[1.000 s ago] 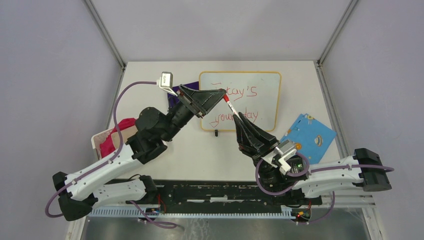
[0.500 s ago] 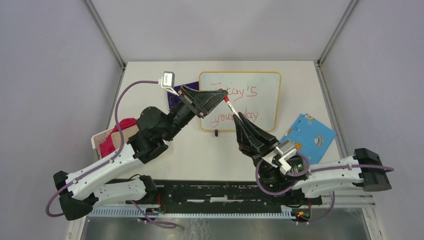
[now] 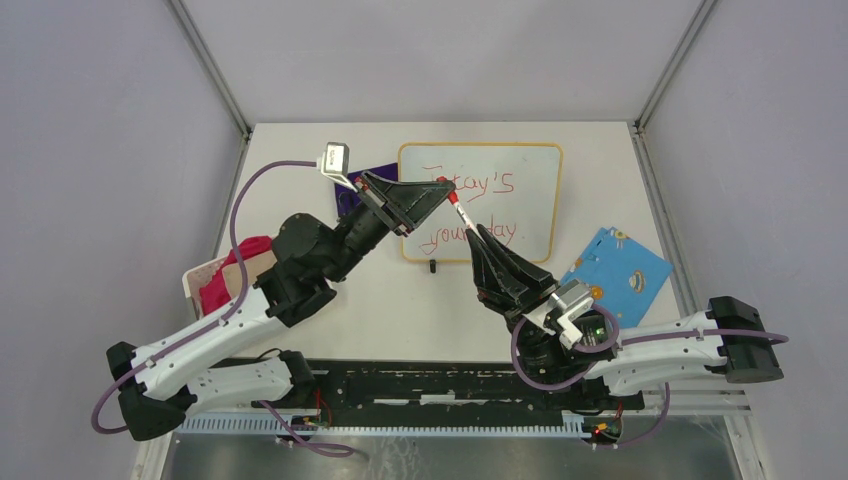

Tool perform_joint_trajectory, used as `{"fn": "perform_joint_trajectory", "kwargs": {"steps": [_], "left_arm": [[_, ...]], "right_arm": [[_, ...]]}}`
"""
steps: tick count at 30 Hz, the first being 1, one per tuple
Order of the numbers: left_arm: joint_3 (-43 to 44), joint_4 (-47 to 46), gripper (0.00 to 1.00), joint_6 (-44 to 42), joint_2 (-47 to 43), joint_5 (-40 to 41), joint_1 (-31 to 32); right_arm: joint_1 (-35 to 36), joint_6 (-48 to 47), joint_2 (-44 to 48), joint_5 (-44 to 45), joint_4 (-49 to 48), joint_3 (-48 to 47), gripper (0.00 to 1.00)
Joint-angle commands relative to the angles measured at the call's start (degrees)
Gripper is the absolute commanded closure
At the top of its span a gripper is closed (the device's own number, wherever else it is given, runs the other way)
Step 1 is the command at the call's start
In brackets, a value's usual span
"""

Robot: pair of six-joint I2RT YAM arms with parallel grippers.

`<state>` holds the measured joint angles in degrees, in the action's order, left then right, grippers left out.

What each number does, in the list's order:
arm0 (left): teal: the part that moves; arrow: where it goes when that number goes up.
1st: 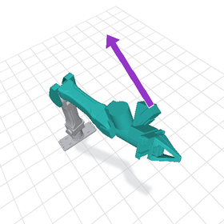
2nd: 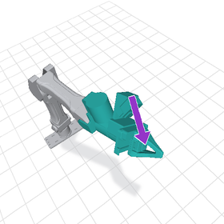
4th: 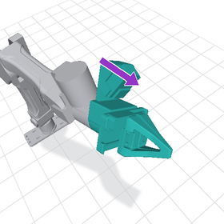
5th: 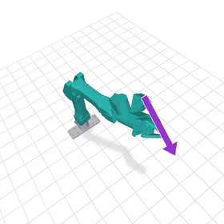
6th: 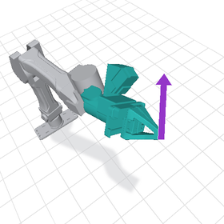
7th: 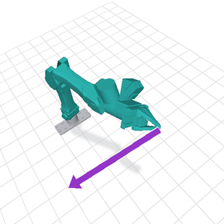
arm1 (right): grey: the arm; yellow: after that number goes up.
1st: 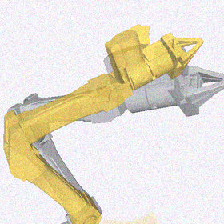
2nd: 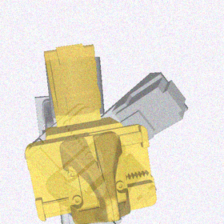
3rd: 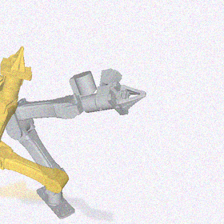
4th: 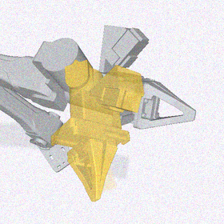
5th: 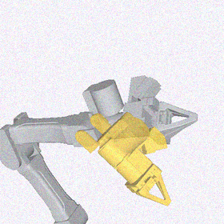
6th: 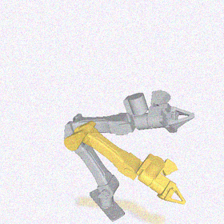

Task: Write a sentence on the whiteboard
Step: Close the whiteboard marker at the center of the board.

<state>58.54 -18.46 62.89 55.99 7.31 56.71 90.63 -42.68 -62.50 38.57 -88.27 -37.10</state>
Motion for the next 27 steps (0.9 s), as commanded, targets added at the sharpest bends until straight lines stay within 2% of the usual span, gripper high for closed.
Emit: {"fn": "perform_joint_trajectory", "kwargs": {"steps": [1,7,27], "left_arm": [[2.2,-2.7,0.81,-2.4,0.2,-1.6,0.2],[1.4,-3.4,0.98,-1.5,0.6,-3.6,0.2],[-2.8,-5.5,0.98,2.6,0.7,-7.0,1.2]], "right_arm": [[-0.2,0.7,0.5,0.6,-8.3,-0.7,1.00],[-0.2,-0.5,-0.4,1.8,-9.4,-1.2,1.00],[-1.4,-1.7,-2.6,3.0,-11.0,-3.3,1.00]]}}
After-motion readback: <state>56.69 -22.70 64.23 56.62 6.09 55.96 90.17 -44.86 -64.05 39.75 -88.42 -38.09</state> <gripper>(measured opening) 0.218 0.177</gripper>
